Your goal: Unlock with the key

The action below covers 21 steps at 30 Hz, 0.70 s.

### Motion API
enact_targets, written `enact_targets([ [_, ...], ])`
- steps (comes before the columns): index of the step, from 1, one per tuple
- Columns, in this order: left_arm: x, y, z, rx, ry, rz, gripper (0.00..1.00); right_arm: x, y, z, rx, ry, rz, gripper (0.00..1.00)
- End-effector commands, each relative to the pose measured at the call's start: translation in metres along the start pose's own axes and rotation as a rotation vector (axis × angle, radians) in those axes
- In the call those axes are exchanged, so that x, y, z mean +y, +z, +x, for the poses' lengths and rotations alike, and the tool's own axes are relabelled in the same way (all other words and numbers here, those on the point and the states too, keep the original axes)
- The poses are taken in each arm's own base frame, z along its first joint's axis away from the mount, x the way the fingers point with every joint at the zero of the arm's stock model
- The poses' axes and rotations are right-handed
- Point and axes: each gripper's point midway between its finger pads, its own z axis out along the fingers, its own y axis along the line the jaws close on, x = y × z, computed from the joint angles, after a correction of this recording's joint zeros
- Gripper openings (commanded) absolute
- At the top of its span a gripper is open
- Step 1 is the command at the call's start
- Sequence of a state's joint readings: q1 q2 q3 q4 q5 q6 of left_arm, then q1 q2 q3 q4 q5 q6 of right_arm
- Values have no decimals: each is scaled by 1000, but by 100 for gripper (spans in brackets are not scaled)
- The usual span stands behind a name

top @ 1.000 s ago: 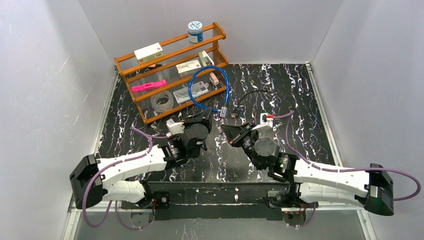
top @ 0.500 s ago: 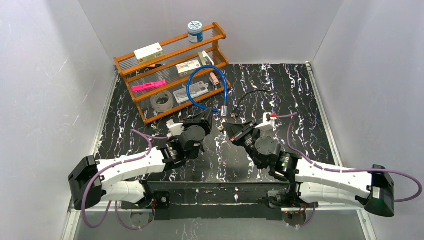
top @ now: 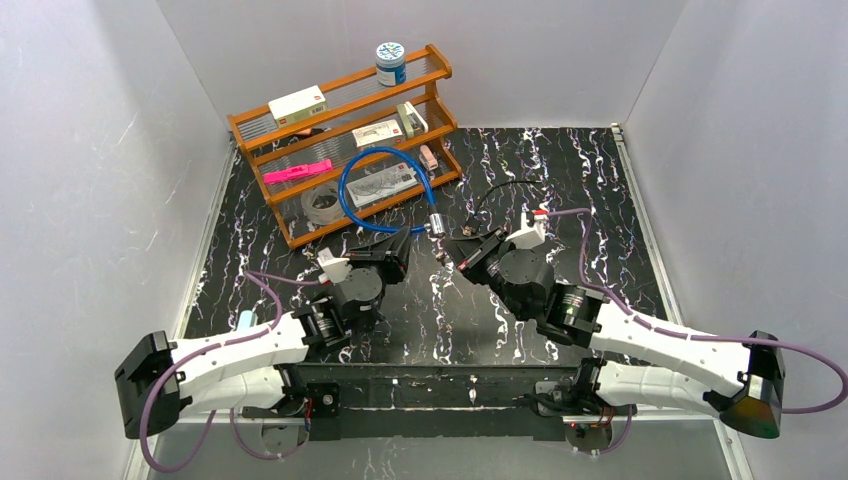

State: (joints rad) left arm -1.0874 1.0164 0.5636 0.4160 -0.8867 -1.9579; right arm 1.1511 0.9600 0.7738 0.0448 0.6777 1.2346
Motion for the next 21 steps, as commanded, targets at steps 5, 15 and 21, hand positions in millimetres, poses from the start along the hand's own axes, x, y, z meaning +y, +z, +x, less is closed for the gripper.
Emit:
enact_targets([
  [5, -7, -8, -1, 33, 50, 41, 0, 33, 1, -24, -24, 100, -99, 1],
  [15, -27, -14, 5, 83, 30, 136, 0, 56, -55, -43, 32, 337, -395, 1],
  [21, -42, -16, 25, 159, -11, 176, 0, 65, -70, -43, 79, 444, -491, 1],
])
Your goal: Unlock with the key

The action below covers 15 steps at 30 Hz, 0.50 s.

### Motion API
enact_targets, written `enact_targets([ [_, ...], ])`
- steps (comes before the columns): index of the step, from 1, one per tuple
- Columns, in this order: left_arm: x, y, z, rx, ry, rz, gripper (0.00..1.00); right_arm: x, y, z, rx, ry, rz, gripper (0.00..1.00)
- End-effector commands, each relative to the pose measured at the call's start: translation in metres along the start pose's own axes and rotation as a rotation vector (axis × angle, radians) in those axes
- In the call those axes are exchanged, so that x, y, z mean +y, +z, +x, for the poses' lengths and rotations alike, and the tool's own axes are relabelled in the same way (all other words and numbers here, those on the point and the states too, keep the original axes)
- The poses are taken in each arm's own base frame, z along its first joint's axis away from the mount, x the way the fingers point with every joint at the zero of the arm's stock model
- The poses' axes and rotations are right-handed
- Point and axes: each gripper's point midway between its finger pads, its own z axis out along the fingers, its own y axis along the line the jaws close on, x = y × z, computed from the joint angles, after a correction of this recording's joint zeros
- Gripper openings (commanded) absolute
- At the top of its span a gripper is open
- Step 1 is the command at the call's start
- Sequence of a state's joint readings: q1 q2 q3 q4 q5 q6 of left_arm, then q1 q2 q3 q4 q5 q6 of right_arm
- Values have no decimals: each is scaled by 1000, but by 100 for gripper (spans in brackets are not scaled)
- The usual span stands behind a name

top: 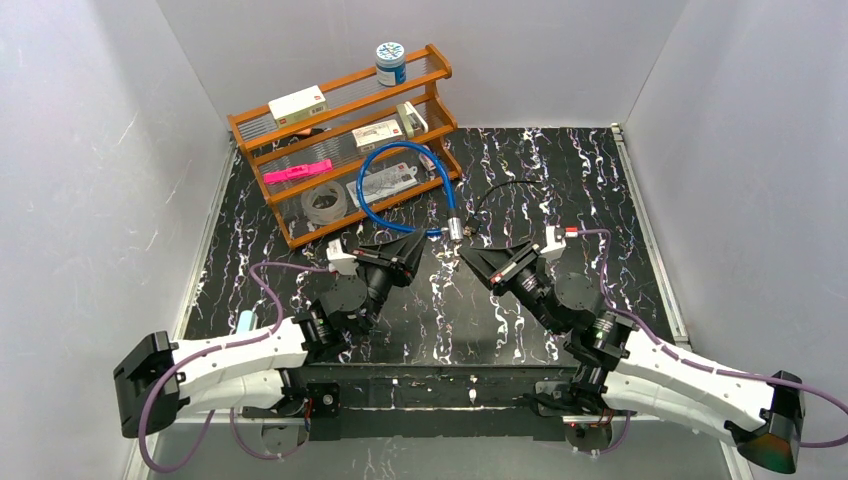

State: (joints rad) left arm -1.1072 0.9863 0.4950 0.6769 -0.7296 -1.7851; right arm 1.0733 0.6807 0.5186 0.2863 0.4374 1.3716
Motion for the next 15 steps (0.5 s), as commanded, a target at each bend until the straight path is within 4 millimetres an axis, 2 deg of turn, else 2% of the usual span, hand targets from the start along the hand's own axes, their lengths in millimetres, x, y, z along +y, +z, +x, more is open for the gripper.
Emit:
enact_targets([
  [1, -25, 7, -6, -44, -18, 88, 0, 66, -14, -10, 5, 178, -254, 1],
  [7, -42, 8, 6, 3, -39, 147, 0, 82, -23, -5, 52, 230, -381, 1],
  [11, -48, 7, 8, 14, -54, 172, 0, 96, -34, -5, 67, 248, -485, 1],
  [15, -52, 7, 7, 9, -64, 188, 0, 98, -36, -4, 69, 222, -521, 1],
])
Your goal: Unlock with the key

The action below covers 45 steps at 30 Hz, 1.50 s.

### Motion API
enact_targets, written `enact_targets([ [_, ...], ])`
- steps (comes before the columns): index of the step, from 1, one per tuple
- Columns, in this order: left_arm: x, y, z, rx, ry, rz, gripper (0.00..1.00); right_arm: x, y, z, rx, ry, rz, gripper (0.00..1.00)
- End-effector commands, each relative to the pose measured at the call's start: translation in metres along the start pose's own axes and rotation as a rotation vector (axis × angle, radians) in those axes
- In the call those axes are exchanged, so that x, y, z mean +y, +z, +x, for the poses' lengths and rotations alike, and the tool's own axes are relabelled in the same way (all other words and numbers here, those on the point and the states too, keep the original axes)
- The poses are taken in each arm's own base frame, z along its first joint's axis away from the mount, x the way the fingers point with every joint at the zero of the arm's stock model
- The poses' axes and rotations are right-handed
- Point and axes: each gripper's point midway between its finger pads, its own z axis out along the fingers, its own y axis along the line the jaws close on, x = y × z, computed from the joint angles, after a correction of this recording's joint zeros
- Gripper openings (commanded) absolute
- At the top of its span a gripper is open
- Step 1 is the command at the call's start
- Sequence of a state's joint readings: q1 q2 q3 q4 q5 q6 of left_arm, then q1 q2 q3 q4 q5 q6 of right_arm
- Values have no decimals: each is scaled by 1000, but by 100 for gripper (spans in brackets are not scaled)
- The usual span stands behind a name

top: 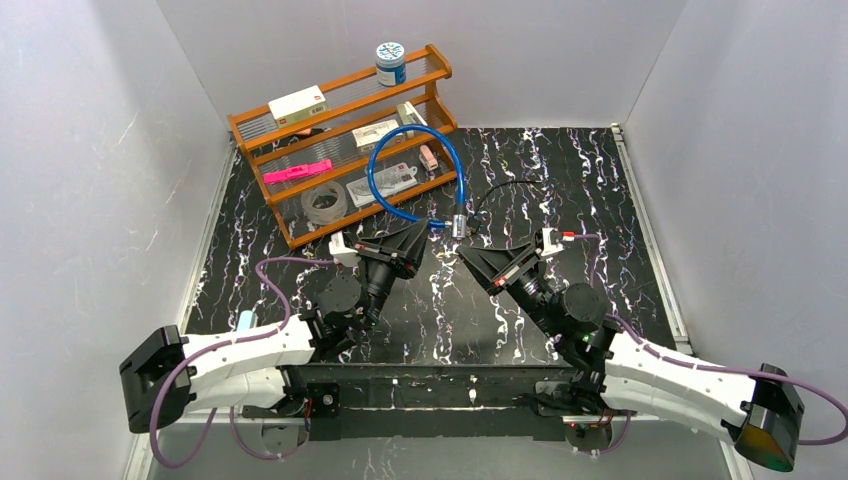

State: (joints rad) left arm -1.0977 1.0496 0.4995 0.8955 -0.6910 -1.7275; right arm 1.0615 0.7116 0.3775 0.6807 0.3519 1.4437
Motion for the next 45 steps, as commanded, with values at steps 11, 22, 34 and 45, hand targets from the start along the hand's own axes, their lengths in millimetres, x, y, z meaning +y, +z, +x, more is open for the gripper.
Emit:
enact_targets([
  [11, -46, 5, -26, -166, 274, 77, 0, 15, 15, -21, 8, -602, 246, 1],
  [22, -73, 15, -36, -274, 717, 25, 0, -56, 27, -40, 124, -1106, 564, 1],
  [34, -73, 29, -34, -311, 920, -56, 0, -70, 39, -73, 44, -1322, 757, 1],
  [45, -71, 26, -36, -302, 923, -42, 0, -33, 42, -50, 51, -1147, 528, 2],
])
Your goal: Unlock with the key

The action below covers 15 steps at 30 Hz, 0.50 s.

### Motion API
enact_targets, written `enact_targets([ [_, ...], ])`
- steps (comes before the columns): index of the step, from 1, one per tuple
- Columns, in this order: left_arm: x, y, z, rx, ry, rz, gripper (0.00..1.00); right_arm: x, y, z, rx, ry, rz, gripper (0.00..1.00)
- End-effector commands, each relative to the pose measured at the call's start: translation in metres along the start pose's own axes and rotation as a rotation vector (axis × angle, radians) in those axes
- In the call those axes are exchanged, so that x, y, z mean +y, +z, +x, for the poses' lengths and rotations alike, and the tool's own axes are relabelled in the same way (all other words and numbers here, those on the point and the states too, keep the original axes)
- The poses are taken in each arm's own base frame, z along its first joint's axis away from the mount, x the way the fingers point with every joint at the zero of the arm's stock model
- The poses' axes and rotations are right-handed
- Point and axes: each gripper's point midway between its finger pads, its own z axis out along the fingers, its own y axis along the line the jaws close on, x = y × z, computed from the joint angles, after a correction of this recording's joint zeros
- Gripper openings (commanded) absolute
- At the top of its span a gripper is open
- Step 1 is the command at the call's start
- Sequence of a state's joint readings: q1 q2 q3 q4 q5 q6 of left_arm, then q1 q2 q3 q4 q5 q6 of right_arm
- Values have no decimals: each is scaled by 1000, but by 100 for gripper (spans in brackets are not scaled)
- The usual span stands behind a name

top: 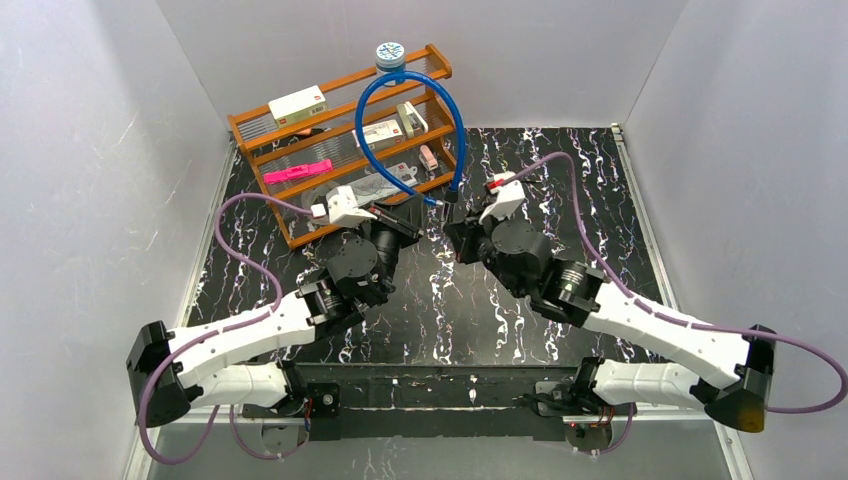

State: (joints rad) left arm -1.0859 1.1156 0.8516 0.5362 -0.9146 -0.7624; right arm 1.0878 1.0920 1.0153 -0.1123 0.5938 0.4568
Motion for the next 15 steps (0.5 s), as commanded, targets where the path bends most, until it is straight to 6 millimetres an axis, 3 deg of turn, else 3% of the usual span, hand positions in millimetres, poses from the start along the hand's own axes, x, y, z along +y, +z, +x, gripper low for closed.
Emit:
enact_targets([
  [1, -15, -8, -46, -102, -117, 27, 0, -7, -18, -20, -65, 69, -28, 8],
  [3, -18, -10, -49, -98, -154, 39, 0, -2, -24, -23, -72, 124, -69, 20],
  [11, -24, -6, -44, -51, -244, -17, 0, 19, -38, -7, -1, 303, -202, 43],
  [15, -17, -7, -37, -32, -251, -41, 0, 19, -43, -6, 4, 446, -207, 69],
])
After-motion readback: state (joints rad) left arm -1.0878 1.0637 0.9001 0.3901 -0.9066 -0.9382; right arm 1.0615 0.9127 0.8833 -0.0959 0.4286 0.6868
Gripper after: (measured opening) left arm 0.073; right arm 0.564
